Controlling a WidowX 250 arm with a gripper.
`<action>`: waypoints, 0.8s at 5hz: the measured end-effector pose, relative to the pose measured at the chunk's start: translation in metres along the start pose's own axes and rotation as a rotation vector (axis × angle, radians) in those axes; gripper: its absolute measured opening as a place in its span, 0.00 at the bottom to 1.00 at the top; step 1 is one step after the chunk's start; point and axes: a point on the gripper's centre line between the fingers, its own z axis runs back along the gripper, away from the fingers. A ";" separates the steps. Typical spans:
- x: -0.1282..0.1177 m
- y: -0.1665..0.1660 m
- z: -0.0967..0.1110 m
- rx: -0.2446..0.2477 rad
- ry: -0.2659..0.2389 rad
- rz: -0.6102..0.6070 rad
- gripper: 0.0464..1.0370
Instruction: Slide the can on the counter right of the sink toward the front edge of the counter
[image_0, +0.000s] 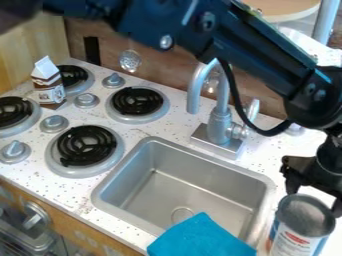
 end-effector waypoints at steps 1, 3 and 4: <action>-0.010 0.000 -0.004 0.004 0.019 0.002 0.93; -0.016 -0.002 0.005 -0.008 0.016 0.003 0.93; -0.012 -0.005 0.007 -0.015 0.014 0.006 0.93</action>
